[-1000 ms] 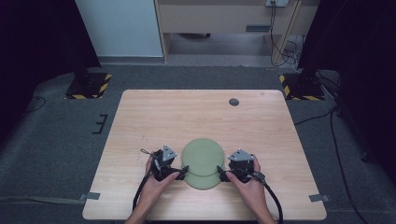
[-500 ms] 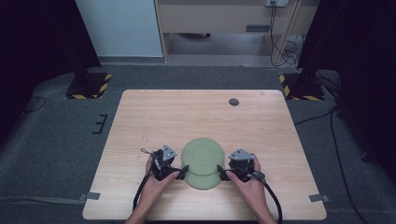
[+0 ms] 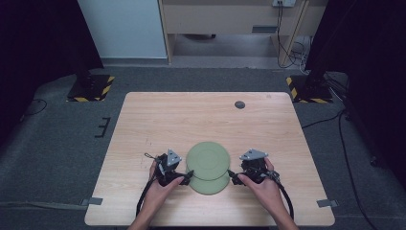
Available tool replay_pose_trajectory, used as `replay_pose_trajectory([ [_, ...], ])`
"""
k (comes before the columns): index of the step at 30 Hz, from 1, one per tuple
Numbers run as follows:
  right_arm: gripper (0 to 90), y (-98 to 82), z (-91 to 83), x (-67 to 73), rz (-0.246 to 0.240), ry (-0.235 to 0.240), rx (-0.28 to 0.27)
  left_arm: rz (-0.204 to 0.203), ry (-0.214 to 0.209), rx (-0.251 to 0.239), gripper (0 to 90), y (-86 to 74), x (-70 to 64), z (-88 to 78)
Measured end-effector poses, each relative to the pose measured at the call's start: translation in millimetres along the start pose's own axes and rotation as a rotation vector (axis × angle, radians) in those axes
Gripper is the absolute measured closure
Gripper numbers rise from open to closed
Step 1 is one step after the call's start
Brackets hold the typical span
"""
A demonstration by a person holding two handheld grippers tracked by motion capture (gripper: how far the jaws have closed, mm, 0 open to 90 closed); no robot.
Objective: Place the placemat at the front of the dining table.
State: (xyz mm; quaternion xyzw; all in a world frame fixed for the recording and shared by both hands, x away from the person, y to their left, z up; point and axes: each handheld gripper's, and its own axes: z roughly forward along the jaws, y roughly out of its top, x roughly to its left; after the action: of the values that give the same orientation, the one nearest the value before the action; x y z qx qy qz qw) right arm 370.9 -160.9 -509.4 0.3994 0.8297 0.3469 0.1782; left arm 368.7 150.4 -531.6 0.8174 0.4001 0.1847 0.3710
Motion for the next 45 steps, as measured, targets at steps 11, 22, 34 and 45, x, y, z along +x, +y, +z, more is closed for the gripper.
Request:
replay_pose_trajectory([
  [11,14.5,36.9,-11.1,-13.7,-0.039,0.038,0.047,-0.003,-0.001,-0.005,2.3,0.1,0.8,-2.8],
  [22,24.4,79.8,19.7,-23.7,-0.022,0.122,0.112,0.003,-0.005,-0.004,2.6,-0.3,0.2,-4.2],
  [34,26.9,95.8,59.0,-21.3,-0.009,0.194,0.157,0.014,-0.008,-0.001,3.0,0.1,-1.7,-4.8],
  [45,36.8,90.4,85.0,-35.7,0.074,0.269,0.172,0.007,-0.009,0.005,3.2,-0.8,-5.0,-0.3],
])
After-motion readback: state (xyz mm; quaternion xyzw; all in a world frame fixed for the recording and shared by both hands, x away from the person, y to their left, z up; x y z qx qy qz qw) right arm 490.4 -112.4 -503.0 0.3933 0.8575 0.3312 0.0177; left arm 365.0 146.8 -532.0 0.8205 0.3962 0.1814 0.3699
